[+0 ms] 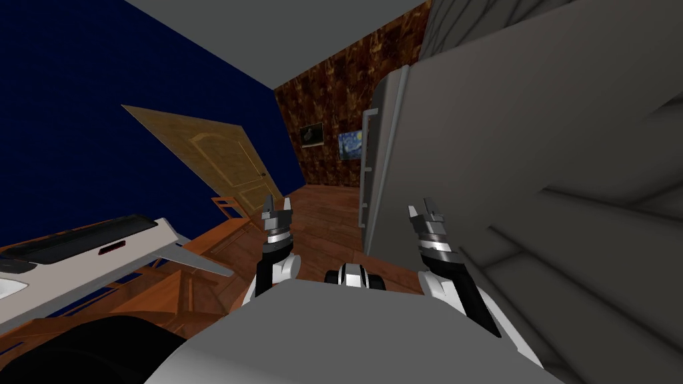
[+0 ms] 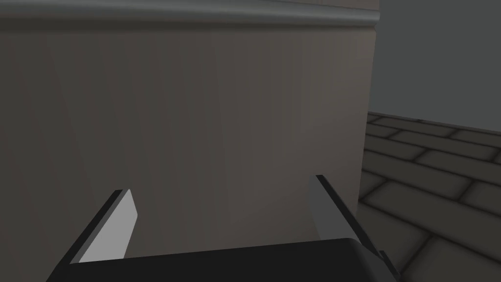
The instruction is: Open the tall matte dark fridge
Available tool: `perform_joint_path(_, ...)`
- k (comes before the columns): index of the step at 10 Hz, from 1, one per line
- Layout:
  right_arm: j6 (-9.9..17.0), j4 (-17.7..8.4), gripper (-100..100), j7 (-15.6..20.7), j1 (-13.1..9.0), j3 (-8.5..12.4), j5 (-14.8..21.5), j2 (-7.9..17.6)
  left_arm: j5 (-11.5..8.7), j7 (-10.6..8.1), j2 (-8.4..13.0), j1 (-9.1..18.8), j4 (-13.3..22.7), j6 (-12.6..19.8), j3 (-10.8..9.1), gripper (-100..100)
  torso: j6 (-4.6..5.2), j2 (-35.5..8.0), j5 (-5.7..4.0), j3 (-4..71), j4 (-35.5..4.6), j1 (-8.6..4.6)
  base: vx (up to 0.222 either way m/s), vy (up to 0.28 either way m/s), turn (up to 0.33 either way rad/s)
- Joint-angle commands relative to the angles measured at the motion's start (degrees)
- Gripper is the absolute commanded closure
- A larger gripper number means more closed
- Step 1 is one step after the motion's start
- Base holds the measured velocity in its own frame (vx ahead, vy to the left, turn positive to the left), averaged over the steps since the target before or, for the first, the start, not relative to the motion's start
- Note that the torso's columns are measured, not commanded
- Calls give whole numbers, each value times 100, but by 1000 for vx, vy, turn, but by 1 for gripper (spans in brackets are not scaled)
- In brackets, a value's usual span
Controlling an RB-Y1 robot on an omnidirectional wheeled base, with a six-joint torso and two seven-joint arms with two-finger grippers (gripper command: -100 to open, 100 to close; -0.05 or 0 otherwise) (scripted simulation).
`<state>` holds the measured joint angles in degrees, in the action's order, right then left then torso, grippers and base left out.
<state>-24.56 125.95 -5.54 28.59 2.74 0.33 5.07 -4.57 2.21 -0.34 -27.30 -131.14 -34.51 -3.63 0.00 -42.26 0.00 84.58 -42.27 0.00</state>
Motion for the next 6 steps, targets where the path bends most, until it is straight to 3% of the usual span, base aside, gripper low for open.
perform_joint_path(1,231,-159,-100,-135,-16,-82,-451,387,0,0,0,0,0,0,0,0,0,2,-1,2,0,-1,54,1,-74)
perform_joint_path(6,473,-325,-100,-266,-40,-172,-1077,602,0,0,0,0,0,0,0,0,0,-5,0,-3,-2,0,29,8,-49)
